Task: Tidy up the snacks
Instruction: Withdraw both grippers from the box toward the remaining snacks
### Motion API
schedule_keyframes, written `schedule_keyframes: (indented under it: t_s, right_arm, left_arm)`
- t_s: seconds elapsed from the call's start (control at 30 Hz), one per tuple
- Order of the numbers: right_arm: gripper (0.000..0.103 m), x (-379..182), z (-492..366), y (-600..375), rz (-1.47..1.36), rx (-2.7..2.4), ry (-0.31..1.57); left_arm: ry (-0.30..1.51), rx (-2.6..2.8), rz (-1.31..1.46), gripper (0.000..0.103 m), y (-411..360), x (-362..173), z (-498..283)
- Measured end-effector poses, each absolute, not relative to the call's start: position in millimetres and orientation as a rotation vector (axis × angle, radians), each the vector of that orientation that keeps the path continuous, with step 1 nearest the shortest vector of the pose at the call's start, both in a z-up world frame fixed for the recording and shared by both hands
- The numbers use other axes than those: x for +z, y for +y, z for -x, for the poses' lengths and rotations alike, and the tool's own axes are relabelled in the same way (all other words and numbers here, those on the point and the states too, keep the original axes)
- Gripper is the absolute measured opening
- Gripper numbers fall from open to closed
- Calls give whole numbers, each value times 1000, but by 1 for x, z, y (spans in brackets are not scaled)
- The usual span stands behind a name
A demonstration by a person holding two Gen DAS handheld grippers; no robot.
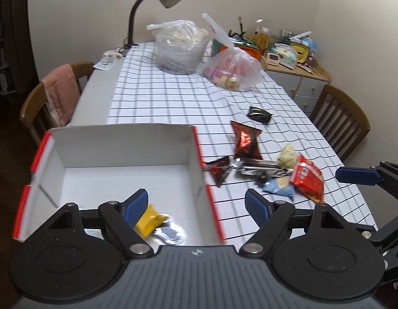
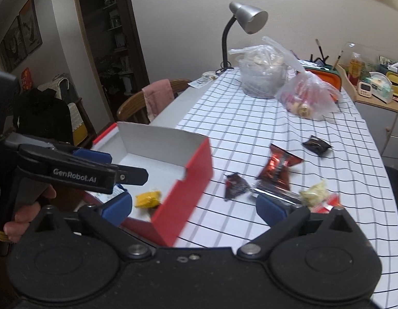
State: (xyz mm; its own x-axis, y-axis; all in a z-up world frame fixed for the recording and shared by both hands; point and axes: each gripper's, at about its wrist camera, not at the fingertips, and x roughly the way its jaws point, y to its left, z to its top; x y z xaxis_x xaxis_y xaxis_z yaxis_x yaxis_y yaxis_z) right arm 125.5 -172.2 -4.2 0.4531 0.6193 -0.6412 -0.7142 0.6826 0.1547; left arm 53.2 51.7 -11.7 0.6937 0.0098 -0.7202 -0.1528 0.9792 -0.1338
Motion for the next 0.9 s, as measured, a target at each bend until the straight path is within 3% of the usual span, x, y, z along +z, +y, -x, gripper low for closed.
schedule_keyframes:
  t_s: [0.9]
  right_arm:
    - [103, -77, -255, -285, 360, 851, 848]
  left_arm:
    - [871, 390, 304, 82, -50, -79, -184]
